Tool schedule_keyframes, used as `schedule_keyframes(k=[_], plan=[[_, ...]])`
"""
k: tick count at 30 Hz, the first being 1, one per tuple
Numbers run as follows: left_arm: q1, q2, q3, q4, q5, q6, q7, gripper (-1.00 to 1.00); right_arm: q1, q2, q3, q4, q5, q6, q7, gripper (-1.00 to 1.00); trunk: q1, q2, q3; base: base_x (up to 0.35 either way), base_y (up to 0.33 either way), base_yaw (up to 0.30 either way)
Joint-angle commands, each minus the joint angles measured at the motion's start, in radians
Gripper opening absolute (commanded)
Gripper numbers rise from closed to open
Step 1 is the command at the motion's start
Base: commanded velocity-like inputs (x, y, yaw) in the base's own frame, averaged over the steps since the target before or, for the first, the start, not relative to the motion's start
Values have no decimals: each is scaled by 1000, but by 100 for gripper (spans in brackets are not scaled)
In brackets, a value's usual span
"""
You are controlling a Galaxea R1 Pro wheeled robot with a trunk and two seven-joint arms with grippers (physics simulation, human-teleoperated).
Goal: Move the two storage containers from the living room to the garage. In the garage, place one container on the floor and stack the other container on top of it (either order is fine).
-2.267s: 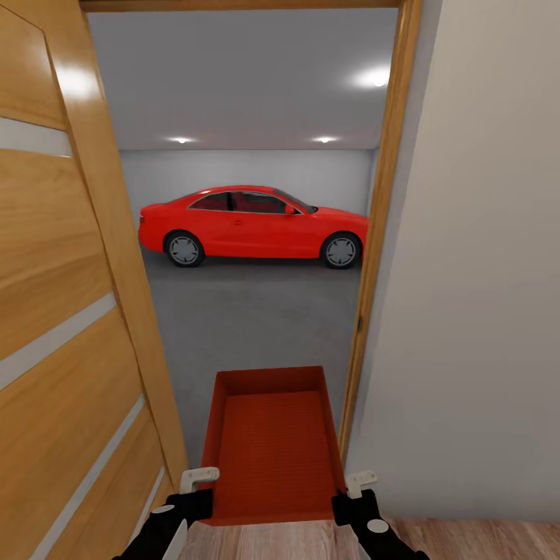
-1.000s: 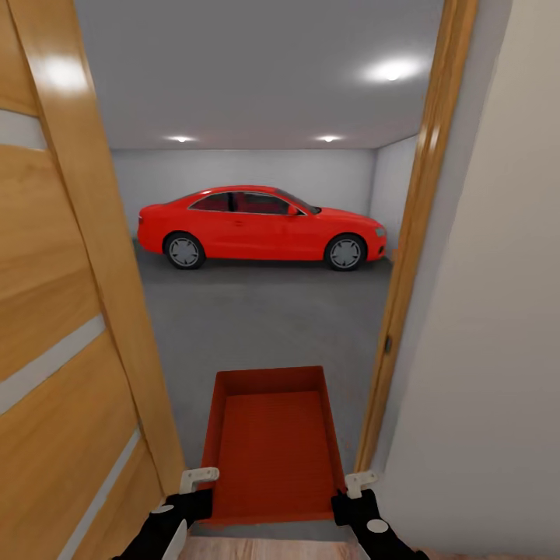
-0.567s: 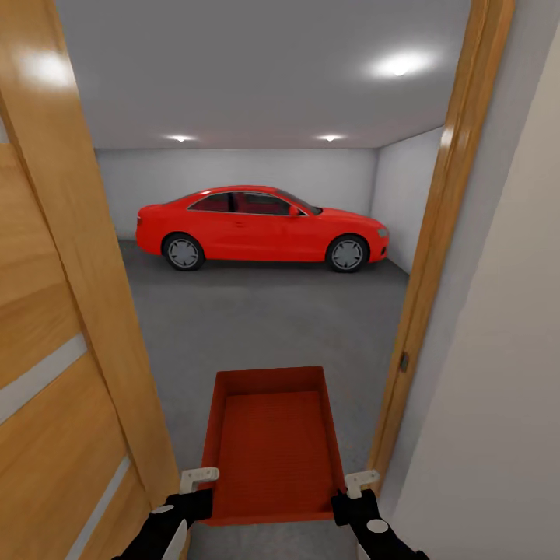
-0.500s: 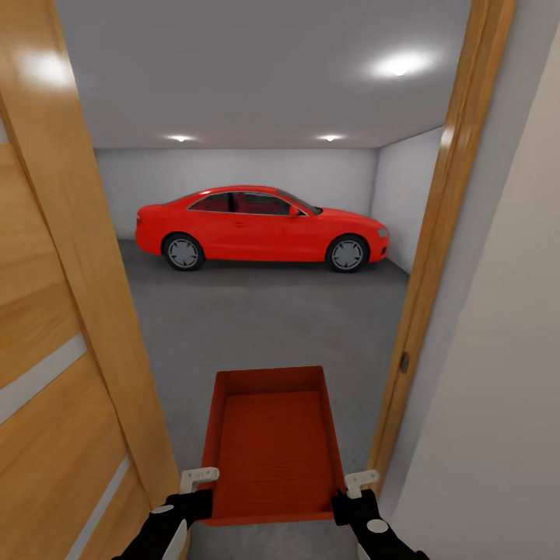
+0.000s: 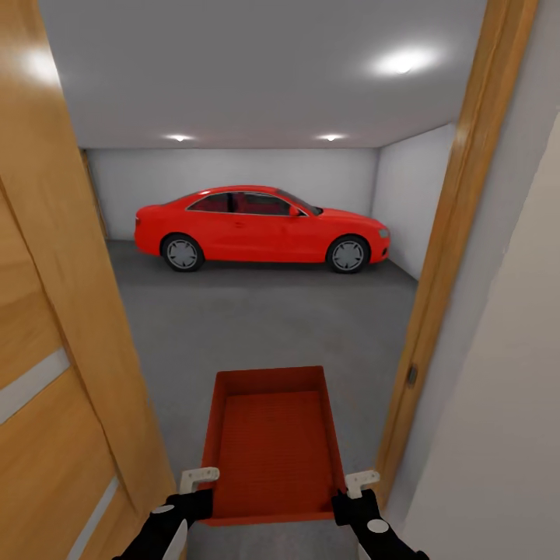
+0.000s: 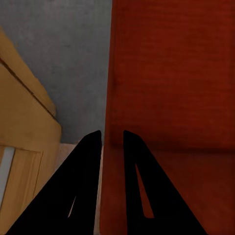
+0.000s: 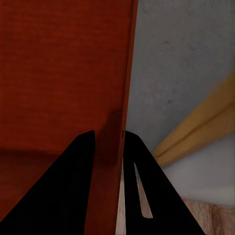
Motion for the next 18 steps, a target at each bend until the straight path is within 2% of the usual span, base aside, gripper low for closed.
schedule_keyframes(k=[1, 6, 10, 15, 18], plan=[[0, -1, 8, -3, -21, -74, 11, -100, 0, 32, 15, 3, -6, -2, 62, -100, 1, -1, 0, 322, 0, 0], [0, -1, 8, -4, -21, -74, 11, -100, 0, 32, 15, 3, -6, -2, 62, -100, 1, -1, 0, 310, 0, 0], [0, 0, 8, -3, -21, -76, 11, -100, 0, 32, 15, 3, -6, -2, 62, -100, 1, -1, 0, 30, 10, 0], [0, -1, 8, -3, -21, -74, 11, -100, 0, 32, 15, 3, -6, -2, 62, -100, 1, -1, 0, 70, 173, 0], [0, -1, 8, -3, -21, -74, 10, -100, 0, 32, 15, 3, -6, -2, 62, -100, 1, -1, 0, 10, 30, 0]])
